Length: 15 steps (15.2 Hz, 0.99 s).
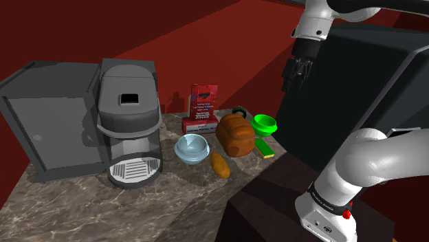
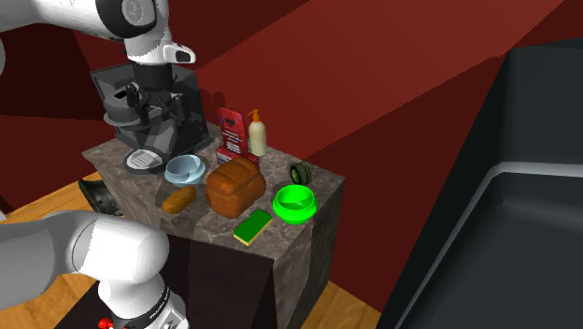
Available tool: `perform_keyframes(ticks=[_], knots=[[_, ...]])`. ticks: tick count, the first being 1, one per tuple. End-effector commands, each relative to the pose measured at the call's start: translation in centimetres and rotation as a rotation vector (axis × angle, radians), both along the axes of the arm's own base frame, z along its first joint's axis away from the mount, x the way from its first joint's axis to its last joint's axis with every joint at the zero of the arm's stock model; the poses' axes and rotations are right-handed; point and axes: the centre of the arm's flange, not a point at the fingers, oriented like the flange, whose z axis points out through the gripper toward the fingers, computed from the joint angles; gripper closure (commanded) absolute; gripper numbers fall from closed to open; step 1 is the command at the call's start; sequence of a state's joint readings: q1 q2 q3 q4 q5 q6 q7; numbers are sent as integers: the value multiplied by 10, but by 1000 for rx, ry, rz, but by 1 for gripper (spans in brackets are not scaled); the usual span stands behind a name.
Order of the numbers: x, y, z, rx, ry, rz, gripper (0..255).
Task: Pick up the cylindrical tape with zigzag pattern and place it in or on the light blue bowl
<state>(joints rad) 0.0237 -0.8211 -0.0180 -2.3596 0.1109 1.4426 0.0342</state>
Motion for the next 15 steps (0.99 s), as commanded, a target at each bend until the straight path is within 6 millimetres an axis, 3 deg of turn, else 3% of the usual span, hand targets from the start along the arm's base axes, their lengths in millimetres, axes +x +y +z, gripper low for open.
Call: perform_keyframes(ticks=[1,15], knots=[[0,0,0,0,0,0,0],[129,-95,-98,19,13,27,0]])
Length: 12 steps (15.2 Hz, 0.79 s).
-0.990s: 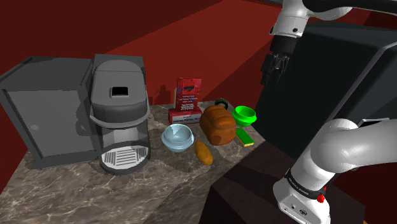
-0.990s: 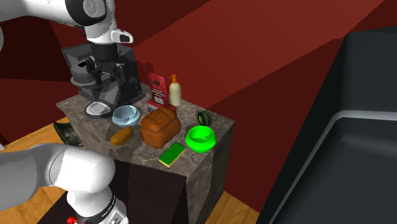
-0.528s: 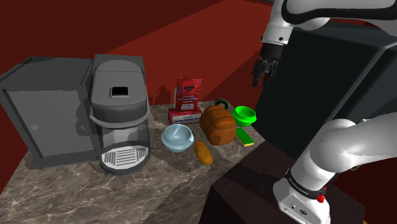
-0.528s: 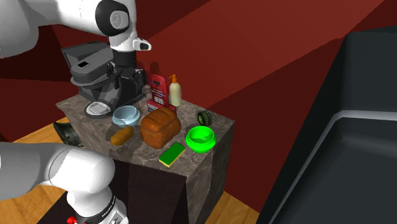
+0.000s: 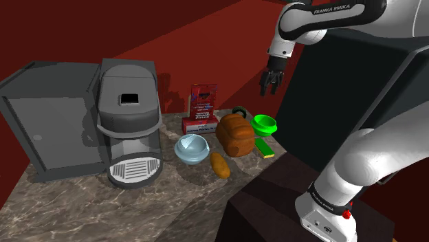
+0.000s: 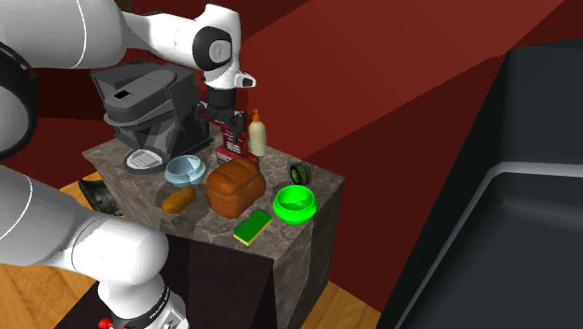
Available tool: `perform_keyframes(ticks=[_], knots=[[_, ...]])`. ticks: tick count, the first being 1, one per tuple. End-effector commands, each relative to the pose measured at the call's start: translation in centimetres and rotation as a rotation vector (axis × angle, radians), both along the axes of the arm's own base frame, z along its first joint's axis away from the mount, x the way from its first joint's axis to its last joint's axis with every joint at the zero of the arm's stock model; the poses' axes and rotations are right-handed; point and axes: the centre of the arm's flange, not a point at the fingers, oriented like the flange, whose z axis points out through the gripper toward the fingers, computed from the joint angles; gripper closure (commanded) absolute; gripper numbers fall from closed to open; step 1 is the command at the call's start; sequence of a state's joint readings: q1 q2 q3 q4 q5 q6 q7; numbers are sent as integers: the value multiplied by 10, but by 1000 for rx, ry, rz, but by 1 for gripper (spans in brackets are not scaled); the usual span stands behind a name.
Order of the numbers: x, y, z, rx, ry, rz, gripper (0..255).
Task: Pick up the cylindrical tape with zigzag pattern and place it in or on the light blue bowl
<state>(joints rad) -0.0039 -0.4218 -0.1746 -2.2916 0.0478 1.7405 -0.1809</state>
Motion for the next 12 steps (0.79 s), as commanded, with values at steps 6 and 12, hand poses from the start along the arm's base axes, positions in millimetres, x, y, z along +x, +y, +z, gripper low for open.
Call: perform_keyframes(ticks=[6,12], knots=[[64,-46,-53,9,6,14,0],[120,-84,-97,17,12,26,0]])
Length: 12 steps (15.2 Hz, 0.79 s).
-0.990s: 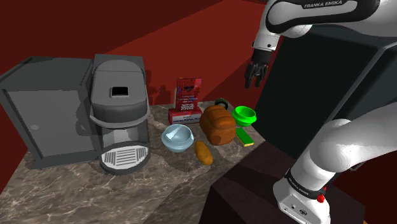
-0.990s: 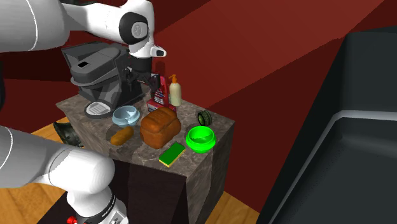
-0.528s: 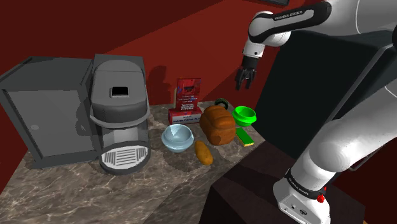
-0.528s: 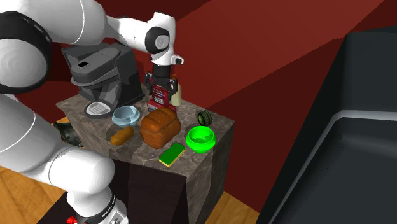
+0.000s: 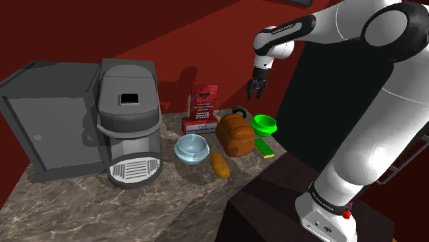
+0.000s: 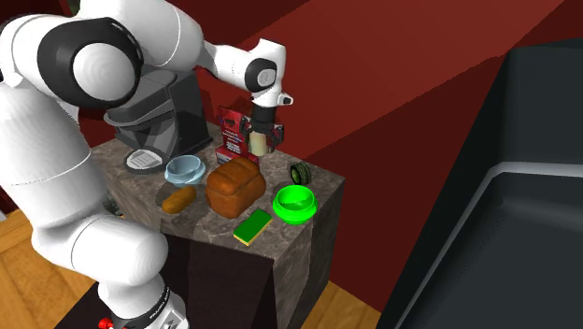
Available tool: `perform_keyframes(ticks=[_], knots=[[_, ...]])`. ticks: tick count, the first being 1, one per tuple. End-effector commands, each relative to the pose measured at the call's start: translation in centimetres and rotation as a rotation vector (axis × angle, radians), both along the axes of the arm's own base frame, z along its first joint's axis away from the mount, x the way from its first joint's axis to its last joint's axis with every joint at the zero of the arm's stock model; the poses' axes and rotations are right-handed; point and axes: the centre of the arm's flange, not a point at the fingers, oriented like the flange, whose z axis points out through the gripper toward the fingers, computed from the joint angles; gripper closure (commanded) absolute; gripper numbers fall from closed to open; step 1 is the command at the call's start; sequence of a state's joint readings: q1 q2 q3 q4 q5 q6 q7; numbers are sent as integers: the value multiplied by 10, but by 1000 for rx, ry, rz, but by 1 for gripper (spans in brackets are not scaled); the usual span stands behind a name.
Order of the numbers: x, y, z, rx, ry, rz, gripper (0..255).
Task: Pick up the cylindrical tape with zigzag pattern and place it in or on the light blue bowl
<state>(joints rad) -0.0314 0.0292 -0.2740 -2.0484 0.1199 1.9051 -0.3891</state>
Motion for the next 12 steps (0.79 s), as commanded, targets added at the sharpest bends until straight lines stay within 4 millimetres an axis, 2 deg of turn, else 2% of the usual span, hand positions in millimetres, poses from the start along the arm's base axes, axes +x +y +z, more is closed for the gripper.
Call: perform_keyframes(ticks=[1,12], knots=[[20,-13,-16,2,2,5,0],[123,-79,-98,17,12,26,0]])
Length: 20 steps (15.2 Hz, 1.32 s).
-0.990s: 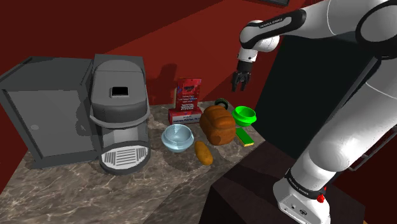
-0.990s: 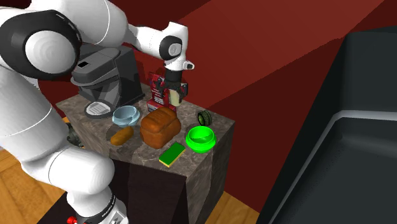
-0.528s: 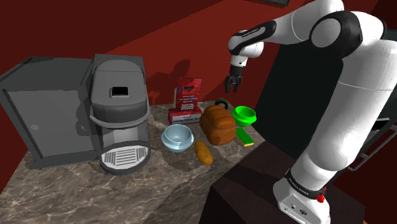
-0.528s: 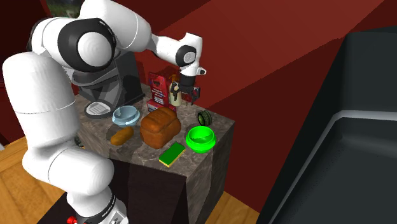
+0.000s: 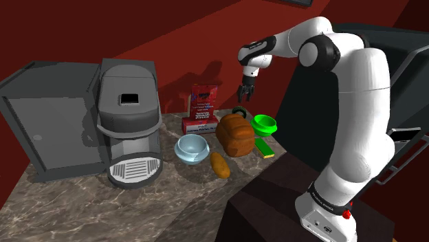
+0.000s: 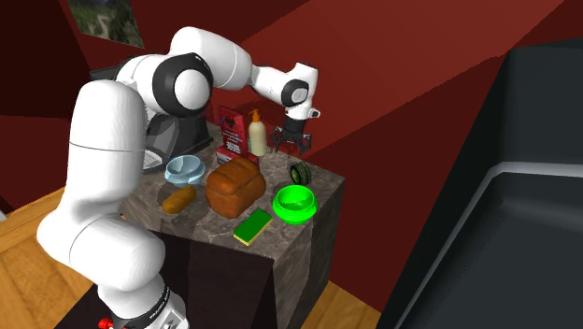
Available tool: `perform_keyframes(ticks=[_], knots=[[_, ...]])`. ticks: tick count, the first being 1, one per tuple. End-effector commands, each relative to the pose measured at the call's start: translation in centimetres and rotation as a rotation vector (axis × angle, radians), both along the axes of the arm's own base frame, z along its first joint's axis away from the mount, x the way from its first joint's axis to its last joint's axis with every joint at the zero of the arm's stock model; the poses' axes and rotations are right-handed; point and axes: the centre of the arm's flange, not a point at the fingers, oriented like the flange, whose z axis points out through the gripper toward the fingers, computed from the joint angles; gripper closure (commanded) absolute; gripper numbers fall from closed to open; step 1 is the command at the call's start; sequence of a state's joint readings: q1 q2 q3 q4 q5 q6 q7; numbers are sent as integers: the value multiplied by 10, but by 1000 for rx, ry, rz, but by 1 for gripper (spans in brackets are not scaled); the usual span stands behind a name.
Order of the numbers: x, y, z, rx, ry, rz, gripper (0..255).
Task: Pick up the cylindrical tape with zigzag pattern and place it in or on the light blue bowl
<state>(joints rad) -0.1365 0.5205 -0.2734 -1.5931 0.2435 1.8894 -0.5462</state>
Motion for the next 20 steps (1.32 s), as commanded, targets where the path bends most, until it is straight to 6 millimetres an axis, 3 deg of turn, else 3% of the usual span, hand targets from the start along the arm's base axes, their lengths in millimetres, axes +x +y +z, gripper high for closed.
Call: perform_keyframes(ticks=[1,6,14,20], knots=[[23,-10,-18,4,1,5,0],[69,-38,-55,10,6,14,0],[62,-32,-94,10,6,14,0],[62,-32,-94,10,6,14,0]])
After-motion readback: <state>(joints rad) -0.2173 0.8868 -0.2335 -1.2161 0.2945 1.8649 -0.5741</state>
